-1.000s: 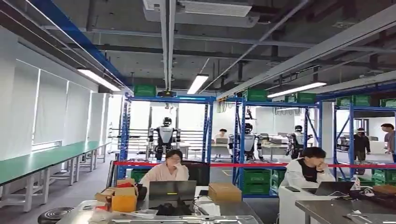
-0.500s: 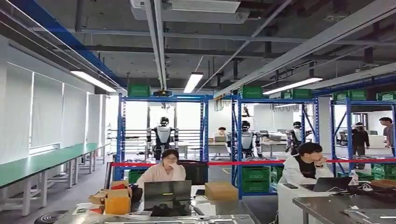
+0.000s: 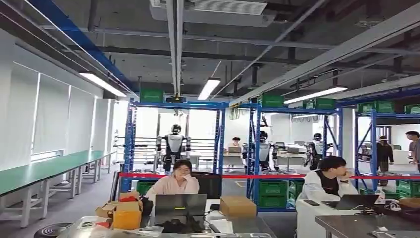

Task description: Take the parts from the cabinet and place them on the table.

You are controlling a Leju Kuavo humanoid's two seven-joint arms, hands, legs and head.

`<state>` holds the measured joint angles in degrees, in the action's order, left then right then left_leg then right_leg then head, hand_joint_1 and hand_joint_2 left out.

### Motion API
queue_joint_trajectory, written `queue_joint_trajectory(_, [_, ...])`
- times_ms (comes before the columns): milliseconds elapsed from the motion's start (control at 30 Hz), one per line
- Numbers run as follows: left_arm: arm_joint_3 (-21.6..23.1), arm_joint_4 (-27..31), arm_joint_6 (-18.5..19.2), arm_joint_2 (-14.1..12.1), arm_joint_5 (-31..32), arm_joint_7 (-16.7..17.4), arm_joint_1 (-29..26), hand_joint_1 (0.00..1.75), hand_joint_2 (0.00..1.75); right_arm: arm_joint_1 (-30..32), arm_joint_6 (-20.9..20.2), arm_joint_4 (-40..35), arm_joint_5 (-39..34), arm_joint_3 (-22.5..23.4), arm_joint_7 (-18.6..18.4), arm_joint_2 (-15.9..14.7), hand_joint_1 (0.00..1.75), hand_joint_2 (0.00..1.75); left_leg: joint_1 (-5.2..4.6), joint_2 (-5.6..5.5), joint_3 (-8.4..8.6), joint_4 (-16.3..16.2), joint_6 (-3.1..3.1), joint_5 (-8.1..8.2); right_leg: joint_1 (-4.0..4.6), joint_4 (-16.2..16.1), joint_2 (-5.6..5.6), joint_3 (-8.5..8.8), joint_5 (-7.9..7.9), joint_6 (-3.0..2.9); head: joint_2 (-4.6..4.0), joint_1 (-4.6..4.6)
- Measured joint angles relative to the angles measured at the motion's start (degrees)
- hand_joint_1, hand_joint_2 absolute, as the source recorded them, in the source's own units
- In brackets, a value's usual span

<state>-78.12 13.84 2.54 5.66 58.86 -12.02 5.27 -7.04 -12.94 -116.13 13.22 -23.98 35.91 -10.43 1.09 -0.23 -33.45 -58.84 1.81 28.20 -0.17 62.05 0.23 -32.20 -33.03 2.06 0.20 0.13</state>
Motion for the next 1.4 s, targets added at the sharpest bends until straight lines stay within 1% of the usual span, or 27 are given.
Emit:
queue_joint_trajectory(67, [0.0, 0.0, 0.0, 0.0, 0.0, 0.0, 0.0, 0.0, 1.75, 0.1, 0.0, 0.0, 0.2, 0.0, -0.3, -0.2, 1.75, 1.75, -0.01, -0.17, 0.3, 0.0, 0.25, 0.38, -0.25, 9.1, -0.01, -5.14, -3.4, 0.48, 0.0, -0.02])
queue_joint_trajectory(100, [0.0, 0.0, 0.0, 0.0, 0.0, -0.1, -0.1, 0.0, 1.75, 0.1, 0.1, 0.1, 0.3, 0.0, -0.4, -0.3, 1.75, 1.75, 0.0, -0.43, 0.47, 0.0, 0.22, 0.57, -0.32, 12.7, -0.01, -7.41, -4.11, 0.64, 0.0, -0.02])
queue_joint_trajectory(133, [0.0, 0.0, 0.1, 0.0, 0.0, 0.0, -0.2, 0.0, 1.75, 0.1, 0.1, 0.2, 0.5, 0.0, -0.4, -0.3, 1.75, 1.75, 0.02, -0.72, 0.77, 0.0, 0.16, 0.81, -0.41, 13.7, -0.01, -8.72, -3.27, 0.75, 0.0, -0.02])
queue_joint_trajectory(167, [0.0, 0.0, 0.0, 0.1, 0.0, 0.0, -0.2, 0.0, 1.75, 0.2, 0.1, 0.2, 0.7, 0.0, -0.5, -0.4, 1.75, 1.75, 0.07, -1.12, 1.19, 0.0, 0.1, 1.1, -0.48, 11.8, 0.01, -8.35, -0.97, 0.82, 0.0, -0.02])
queue_joint_trajectory(233, [0.0, 0.0, 0.0, 0.1, 0.0, -0.1, -0.1, 0.0, 1.75, 0.1, 0.2, 0.3, 1.2, 0.0, -0.5, -0.8, 1.75, 1.75, 0.19, -2.28, 2.28, 0.0, -0.21, 1.75, -0.52, 2.2, 0.49, -4.66, 5.4, 0.58, 0.0, -0.02])
queue_joint_trajectory(267, [0.0, 0.0, 0.0, 0.1, 0.0, -0.1, -0.1, 0.0, 1.75, 0.1, 0.2, 0.3, 1.2, 0.1, -0.5, -1.0, 1.75, 1.75, 0.29, -2.71, 2.58, 0.0, -0.48, 2.1, -0.6, -2.1, 1.98, -3.07, 7.07, 0.4, 0.0, 0.0])
queue_joint_trajectory(300, [0.0, 0.0, 0.0, 0.1, 0.0, -0.1, 0.2, 0.0, 1.75, 0.1, 0.3, 0.4, 1.2, 0.1, -0.5, -1.1, 1.75, 1.75, 0.18, -3.35, 2.52, 0.1, -0.76, 2.23, -0.67, -2.6, 3.62, -2.49, 6.22, 0.1, 0.0, 0.0])
queue_joint_trajectory(400, [0.0, 0.0, 0.0, 0.2, 0.0, -0.1, -0.1, 0.0, 1.75, 0.0, 0.3, 0.4, 1.3, 0.2, -0.5, -1.4, 1.75, 1.75, 0.71, -4.53, 2.25, 0.7, -1.9, 2.16, -0.29, -3.4, 2.6, -2.0, 5.19, -0.79, 0.02, 0.04])
queue_joint_trajectory(433, [0.0, 0.0, 0.0, 0.2, 0.0, -0.1, -0.2, 0.0, 1.75, 0.0, 0.3, 0.4, 1.3, 0.2, -0.5, -1.4, 1.75, 1.75, 0.54, -4.96, 2.51, 0.9, -2.34, 2.33, -0.57, -4.1, 2.18, -1.57, 5.23, -1.18, 0.02, 0.02])
queue_joint_trajectory(467, [0.0, 0.0, 0.0, 0.2, 0.0, -0.1, -0.2, 0.0, 1.75, 0.0, 0.3, 0.3, 1.3, 0.2, -0.5, -1.5, 1.75, 1.75, 0.4, -3.7, 2.61, 0.2, -2.38, 2.83, -0.73, -4.7, 1.42, -0.88, 5.34, -1.54, 0.02, 0.04])
queue_joint_trajectory(500, [0.0, 0.0, 0.0, 0.2, 0.0, -0.1, -0.1, 0.0, 1.75, 0.0, 0.3, 0.3, 1.3, 0.2, -0.5, -1.5, 1.75, 1.75, 0.26, -1.95, 1.12, -2.4, -2.39, 4.09, -0.72, -5.0, 0.84, -0.4, 5.07, -2.05, 0.02, 0.07])
queue_joint_trajectory(533, [0.0, 0.0, 0.1, 0.2, 0.1, -0.1, 0.1, 0.0, 1.75, 0.0, 0.3, 0.3, 1.4, 0.2, -0.5, -1.5, 1.75, 1.75, 0.29, -1.13, -1.45, -7.0, -2.49, 5.98, -0.62, -5.0, 0.13, -0.08, 4.82, -2.37, 0.02, 0.04])
queue_joint_trajectory(600, [0.0, 0.0, 0.0, 0.2, 0.0, -0.1, 0.2, 0.0, 1.75, 0.1, 0.3, 0.4, 1.4, 0.1, -0.5, -1.5, 1.75, 1.75, 0.27, -0.75, -6.91, -15.9, -2.7, 8.46, -0.38, -5.0, -1.22, 0.62, 4.1, -2.66, 0.02, 0.07])
queue_joint_trajectory(633, [0.0, 0.0, 0.0, 0.2, 0.0, -0.1, 0.0, 0.0, 1.75, 0.1, 0.3, 0.4, 1.4, 0.1, -0.5, -1.5, 1.75, 1.75, 0.26, -0.68, -8.28, -17.5, -2.74, 8.01, -0.32, -5.0, -1.69, 1.13, 3.69, -2.65, 0.02, 0.04])
queue_joint_trajectory(667, [0.0, 0.0, 0.0, 0.2, 0.0, -0.1, -0.2, 0.0, 1.75, 0.2, 0.3, 0.5, 1.1, 0.1, -0.5, -1.5, 1.75, 1.75, 0.26, -0.6, -8.28, -16.3, -2.75, 6.16, -0.29, -5.0, -1.61, 1.76, 3.22, -2.47, 0.02, 0.04])
queue_joint_trajectory(767, [0.0, 0.0, 0.1, 0.2, 0.0, -0.1, -0.5, 0.0, 1.75, 0.2, 0.2, 0.5, 0.3, 0.1, -0.5, -1.5, 1.75, 1.75, 0.13, 0.11, -3.25, -2.9, -2.01, -3.0, -0.29, -5.0, -2.3, 4.02, 1.53, -1.9, 0.0, 0.04])
queue_joint_trajectory(833, [0.0, 0.0, 0.2, 0.2, 0.0, -0.1, -0.4, 0.0, 1.75, 0.1, 0.2, 0.5, 0.2, 0.0, -0.5, -1.6, 1.75, 1.75, -0.27, 0.48, -2.18, -0.8, -1.53, -1.32, 0.09, -4.7, -2.29, 4.11, 0.81, -1.12, 0.0, 0.07])
queue_joint_trajectory(900, [0.0, 0.0, 0.2, 0.2, 0.1, -0.2, -0.4, 0.0, 1.75, 0.1, 0.2, 0.5, 0.1, 0.0, -0.5, -1.6, 1.75, 1.75, -0.61, 0.39, -2.4, -1.1, -1.02, -0.98, -0.15, -5.2, -2.46, 4.26, 0.7, -0.64, 0.0, 0.07])
queue_joint_trajectory(967, [0.0, 0.0, 0.2, 0.2, 0.1, -0.2, -0.5, 0.0, 1.75, 0.1, 0.2, 0.4, 0.1, 0.0, -0.5, -1.6, 1.75, 1.75, 0.04, 0.24, -1.6, -0.4, -0.58, -0.85, -0.29, -5.0, -2.02, 4.74, -0.04, 0.12, 0.02, 0.09])
queue_joint_trajectory(1000, [0.0, 0.0, 0.1, 0.2, 0.1, -0.2, -0.4, 0.0, 1.75, 0.0, 0.2, 0.3, 0.1, 0.0, -0.4, -1.6, 1.75, 1.75, 0.13, 0.2, -1.23, -0.2, -0.26, -0.65, -0.28, -2.9, -1.22, 3.83, -0.99, 0.36, 0.02, 0.09])
queue_joint_trajectory(1033, [0.0, 0.0, 0.1, 0.1, 0.1, -0.2, -0.2, 0.0, 1.75, 0.0, 0.2, 0.4, 0.1, 0.0, -0.4, -1.6, 1.75, 1.75, 0.13, 0.16, -0.96, -0.1, -0.03, -0.46, -0.38, 1.1, -0.84, 1.66, -2.75, 0.59, 0.0, 0.07])
queue_joint_trajectory(1100, [0.0, 0.0, 0.2, 0.2, 0.1, -0.2, -0.1, 0.0, 1.75, 0.2, 0.2, 0.4, 0.1, 0.0, -0.4, -1.6, 1.75, 1.75, 0.1, -0.1, -0.48, -0.2, 0.22, 0.13, -0.5, 10.9, -0.81, -4.37, -5.86, 0.91, 0.02, 0.07])
queue_joint_trajectory(1133, [0.0, 0.0, 0.2, 0.2, 0.1, -0.2, -0.1, 0.0, 1.75, 0.3, 0.2, 0.4, 0.1, 0.0, -0.4, -1.6, 1.75, 1.75, 0.1, -0.24, -0.17, -0.2, 0.19, 0.44, -0.5, 13.6, -0.81, -6.56, -5.81, 0.99, 0.0, 0.07])
queue_joint_trajectory(1167, [0.0, 0.0, 0.2, 0.2, 0.1, -0.2, -0.2, 0.0, 1.75, 0.3, 0.2, 0.4, 0.1, 0.0, -0.4, -1.6, 1.75, 1.75, 0.11, -0.4, 0.42, -0.2, 0.1, 0.85, -0.5, 13.1, -0.81, -7.36, -3.82, 1.02, 0.0, 0.07])
queue_joint_trajectory(1200, [0.0, 0.0, 0.2, 0.2, 0.1, -0.2, -0.2, 0.0, 1.75, 0.3, 0.2, 0.4, 0.1, 0.1, -0.4, -1.6, 1.75, 1.75, 0.13, -0.6, 1.12, -0.2, 0.0, 1.32, -0.5, 9.9, -0.8, -6.59, -0.74, 0.95, 0.02, 0.07])
queue_joint_trajectory(1267, [0.0, 0.0, 0.2, 0.2, 0.1, -0.2, -0.1, 0.0, 1.75, 0.3, 0.2, 0.4, 0.1, 0.1, -0.4, -1.6, 1.75, 1.75, 0.14, -0.96, 2.62, -0.1, -0.34, 2.28, -0.48, 0.2, -0.68, -3.44, 6.16, 0.51, 0.0, 0.07])
queue_joint_trajectory(1400, [0.0, 0.0, 0.2, 0.2, 0.1, -0.2, -0.1, 0.0, 1.75, 0.2, 0.2, 0.5, 0.1, 0.2, -0.5, -1.7, 1.75, 1.75, 0.1, -1.12, 2.52, 0.3, -1.68, 2.87, 0.12, -2.8, -0.22, -2.41, 4.88, -1.13, 0.04, 0.06])
